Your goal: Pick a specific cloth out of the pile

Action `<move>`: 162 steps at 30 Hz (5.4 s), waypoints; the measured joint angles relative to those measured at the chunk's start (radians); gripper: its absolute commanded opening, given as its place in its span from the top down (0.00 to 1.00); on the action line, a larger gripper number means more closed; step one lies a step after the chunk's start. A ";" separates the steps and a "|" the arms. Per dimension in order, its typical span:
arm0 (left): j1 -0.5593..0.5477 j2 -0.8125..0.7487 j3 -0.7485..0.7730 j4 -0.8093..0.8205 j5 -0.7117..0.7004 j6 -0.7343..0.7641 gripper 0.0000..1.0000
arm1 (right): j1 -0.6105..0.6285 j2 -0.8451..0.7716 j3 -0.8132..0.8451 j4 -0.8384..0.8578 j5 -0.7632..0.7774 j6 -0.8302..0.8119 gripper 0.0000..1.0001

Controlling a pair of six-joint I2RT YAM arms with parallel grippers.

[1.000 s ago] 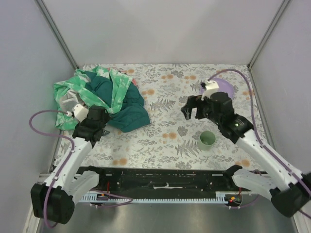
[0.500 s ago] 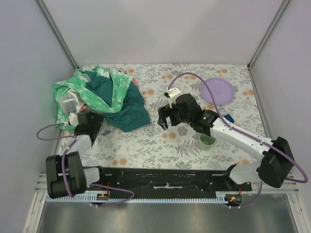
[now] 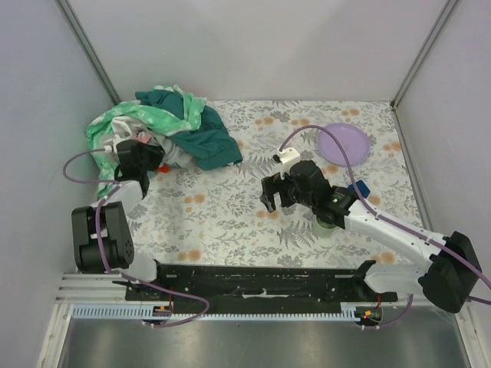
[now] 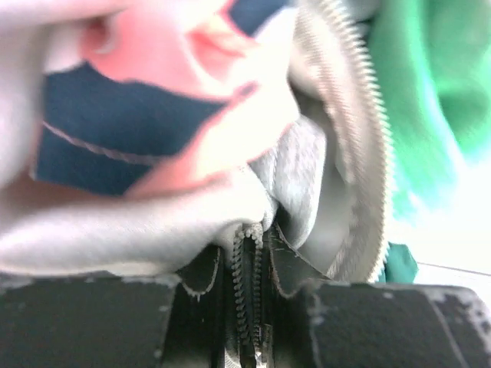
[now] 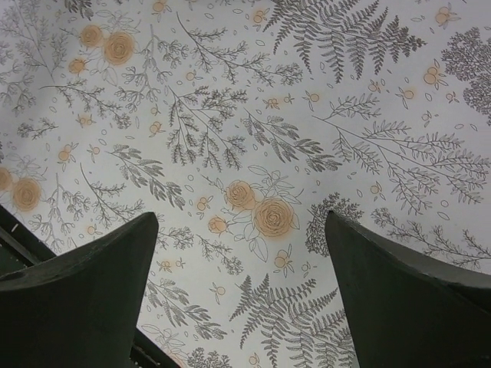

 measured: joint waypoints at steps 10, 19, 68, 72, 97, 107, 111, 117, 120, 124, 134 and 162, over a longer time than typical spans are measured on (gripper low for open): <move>-0.002 -0.010 0.452 -0.177 -0.051 0.124 0.98 | 0.000 0.092 -0.018 0.045 0.040 -0.001 0.02; -0.003 0.134 0.610 -0.233 -0.043 0.150 0.98 | 0.053 0.399 0.145 0.159 -0.005 0.012 0.02; -0.004 0.135 0.676 -0.404 -0.083 0.150 0.98 | 0.204 1.863 1.876 0.380 0.344 1.057 0.69; -0.005 0.135 0.678 -0.404 -0.086 0.150 0.98 | 0.212 1.874 1.881 0.378 0.386 1.057 0.96; -0.008 0.068 0.579 -0.394 -0.174 0.195 0.98 | 0.191 1.231 1.020 0.829 0.040 0.344 1.00; -0.008 0.072 0.572 -0.383 -0.202 0.204 0.98 | 0.203 0.663 0.784 0.725 -0.077 -0.111 1.00; -0.008 0.080 0.570 -0.386 -0.215 0.204 0.98 | 0.207 0.480 0.777 0.648 -0.097 -0.216 1.00; -0.008 0.093 0.568 -0.411 -0.238 0.204 0.94 | 0.208 0.266 0.916 0.543 -0.192 -0.252 1.00; -0.008 0.094 0.569 -0.440 -0.252 0.188 0.80 | 0.210 0.214 1.014 0.496 -0.246 -0.217 1.00; -0.008 0.081 0.565 -0.498 -0.261 0.139 0.21 | 0.211 0.148 1.056 0.445 -0.298 -0.159 1.00; 0.004 -0.272 0.450 -0.803 -0.112 0.051 0.07 | 0.211 0.015 0.820 0.288 -0.232 -0.107 1.00; -0.288 -0.664 0.166 -0.893 -0.068 0.043 0.04 | 0.209 -0.122 0.128 0.265 0.232 0.034 1.00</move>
